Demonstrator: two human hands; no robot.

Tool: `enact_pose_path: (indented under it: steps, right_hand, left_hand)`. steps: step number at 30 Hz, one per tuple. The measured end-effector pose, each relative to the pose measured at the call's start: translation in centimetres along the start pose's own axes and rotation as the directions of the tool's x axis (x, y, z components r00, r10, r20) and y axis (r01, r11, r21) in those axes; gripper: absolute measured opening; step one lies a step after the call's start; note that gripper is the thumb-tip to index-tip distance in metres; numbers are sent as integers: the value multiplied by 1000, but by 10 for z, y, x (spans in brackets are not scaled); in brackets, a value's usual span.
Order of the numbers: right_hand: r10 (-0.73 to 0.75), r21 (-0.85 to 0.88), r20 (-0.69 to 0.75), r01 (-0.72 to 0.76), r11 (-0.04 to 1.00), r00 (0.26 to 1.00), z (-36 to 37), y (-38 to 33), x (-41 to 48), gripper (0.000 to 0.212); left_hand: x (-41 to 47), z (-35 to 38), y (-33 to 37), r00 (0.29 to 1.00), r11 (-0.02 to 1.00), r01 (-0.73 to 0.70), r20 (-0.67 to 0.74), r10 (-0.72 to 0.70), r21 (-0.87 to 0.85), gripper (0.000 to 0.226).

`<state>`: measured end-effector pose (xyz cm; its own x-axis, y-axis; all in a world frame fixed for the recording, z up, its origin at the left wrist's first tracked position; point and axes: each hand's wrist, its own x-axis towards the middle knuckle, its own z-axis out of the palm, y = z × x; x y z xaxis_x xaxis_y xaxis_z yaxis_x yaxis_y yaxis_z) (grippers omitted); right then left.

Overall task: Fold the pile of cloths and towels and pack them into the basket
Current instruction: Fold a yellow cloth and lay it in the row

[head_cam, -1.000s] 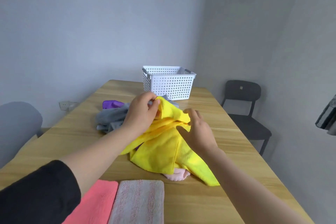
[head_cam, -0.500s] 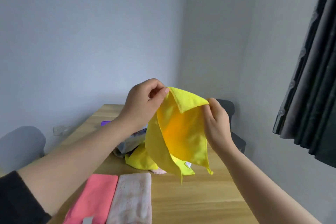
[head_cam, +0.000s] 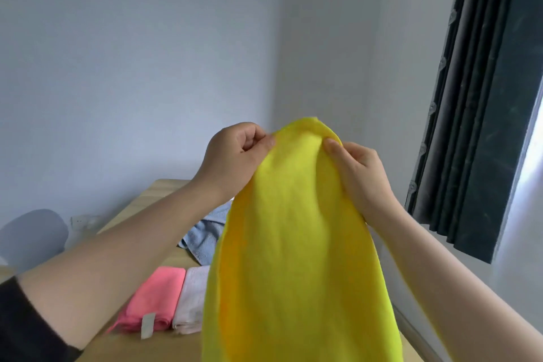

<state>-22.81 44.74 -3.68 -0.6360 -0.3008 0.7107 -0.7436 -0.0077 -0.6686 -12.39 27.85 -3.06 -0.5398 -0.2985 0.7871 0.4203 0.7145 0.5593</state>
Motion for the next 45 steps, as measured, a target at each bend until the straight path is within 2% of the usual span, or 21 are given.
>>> enact_pose_path:
  steps: [5, 7, 10, 12, 14, 15, 17, 21, 28, 31, 32, 34, 37, 40, 43, 45]
  right_hand:
    - [291, -113, 20, -287, 951, 956, 2, 68, -24, 49]
    - [382, -194, -9, -376, 906, 924, 5, 102, -40, 48]
    - [513, -367, -22, -485, 794, 858, 6, 156, -65, 44]
    - [597, -545, 39, -483, 685, 801, 5, 186, -84, 32]
    - [664, -713, 116, -403, 573, 739, 6, 206, -103, 19]
    - [678, -763, 141, -357, 539, 721, 6, 210, -110, 20]
    - [694, -816, 172, -293, 497, 699, 13, 222, -122, 37]
    - [684, -839, 181, -252, 482, 707, 26, 234, -126, 45]
    - [681, -806, 88, -350, 477, 727, 42, 248, -115, 38]
    - [667, -774, 107, -359, 521, 737, 50, 248, -119, 11]
    - [654, -759, 110, -362, 542, 748, 52, 247, -121, 11]
    - [613, -736, 96, -359, 575, 784, 54, 244, -126, 24]
    - [546, -684, 44, -373, 627, 837, 45, 234, -128, 16]
    - [508, -630, 21, -383, 676, 861, 31, 227, -130, 25]
    - [469, -579, 74, -345, 739, 880, 27, 213, -134, 33]
    - [448, -546, 130, -313, 777, 885, 32, 199, -138, 31]
  left_hand:
    - [-30, 34, -59, 973, 979, 198, 111, -202, 50, 13]
    - [-48, 52, -83, 951, 964, 264, 153, -267, 41, 23]
    - [-83, 84, -120, 901, 935, 333, 249, -354, 124, 20]
    - [-111, 97, -144, 853, 906, 379, 309, -421, 189, 24]
    - [-141, 99, -162, 807, 878, 403, 352, -474, 259, 26]
    - [-153, 95, -165, 798, 873, 396, 363, -481, 285, 24]
    - [-176, 89, -175, 774, 863, 401, 390, -499, 308, 24]
    - [-194, 75, -183, 755, 836, 417, 377, -537, 357, 24]
    - [-206, 44, -188, 723, 774, 357, 370, -583, 523, 22]
    - [-211, 41, -188, 724, 759, 334, 363, -586, 559, 26]
    - [-213, 40, -188, 722, 751, 331, 359, -592, 571, 29]
    - [-219, 35, -191, 724, 740, 323, 350, -594, 589, 36]
    - [-229, 19, -190, 737, 713, 295, 323, -594, 636, 34]
    - [-237, 4, -184, 720, 634, 280, 279, -635, 721, 30]
    - [-244, 1, -180, 669, 617, 392, 248, -700, 682, 27]
    - [-244, 7, -180, 679, 648, 510, 198, -707, 566, 27]
